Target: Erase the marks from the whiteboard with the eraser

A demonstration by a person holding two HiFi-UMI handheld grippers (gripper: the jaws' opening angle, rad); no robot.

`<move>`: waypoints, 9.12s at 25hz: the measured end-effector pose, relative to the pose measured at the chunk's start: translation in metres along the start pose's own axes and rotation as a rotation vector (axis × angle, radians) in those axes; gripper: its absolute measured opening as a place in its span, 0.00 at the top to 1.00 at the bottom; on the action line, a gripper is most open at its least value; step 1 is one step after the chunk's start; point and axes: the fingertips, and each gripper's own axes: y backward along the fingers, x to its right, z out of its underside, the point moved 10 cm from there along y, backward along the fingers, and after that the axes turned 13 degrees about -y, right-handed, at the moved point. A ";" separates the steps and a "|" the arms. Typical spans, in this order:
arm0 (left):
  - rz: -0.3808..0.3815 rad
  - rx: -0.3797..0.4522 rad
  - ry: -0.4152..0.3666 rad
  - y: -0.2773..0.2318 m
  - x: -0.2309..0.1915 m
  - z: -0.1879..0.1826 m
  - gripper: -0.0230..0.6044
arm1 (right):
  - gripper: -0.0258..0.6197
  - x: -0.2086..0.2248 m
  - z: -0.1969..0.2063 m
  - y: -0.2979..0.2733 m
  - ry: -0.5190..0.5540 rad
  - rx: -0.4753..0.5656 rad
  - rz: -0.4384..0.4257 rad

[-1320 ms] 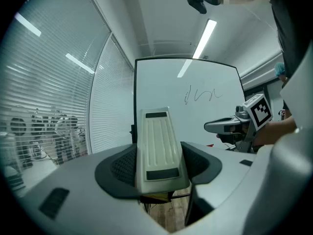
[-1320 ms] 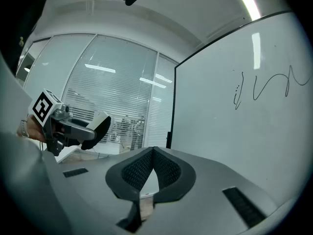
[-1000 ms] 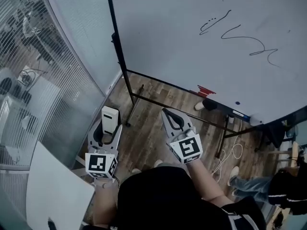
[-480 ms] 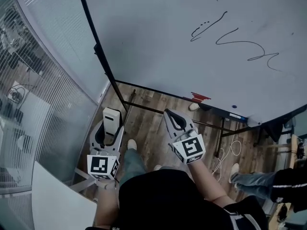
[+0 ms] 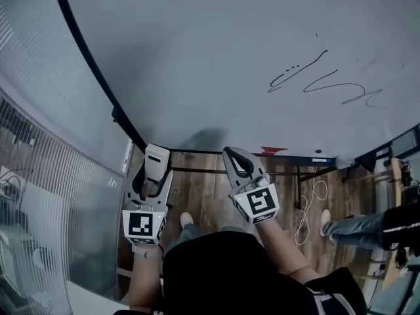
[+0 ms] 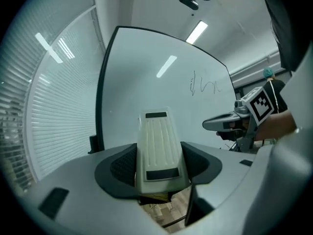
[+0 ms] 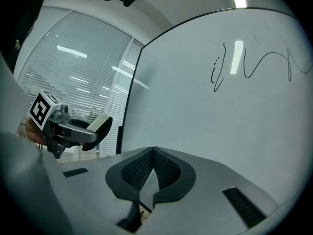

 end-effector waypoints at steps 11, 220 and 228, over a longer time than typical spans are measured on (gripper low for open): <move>0.164 0.170 -0.142 -0.100 -0.004 -0.044 0.52 | 0.92 0.032 -0.013 0.004 -0.002 0.054 0.252; -0.187 0.409 -0.618 -0.235 0.223 -0.229 0.53 | 0.92 0.194 -0.002 0.189 -0.028 0.028 0.236; -0.128 0.342 -0.601 -0.234 0.232 -0.203 0.53 | 0.92 0.182 0.003 0.188 -0.034 0.018 0.270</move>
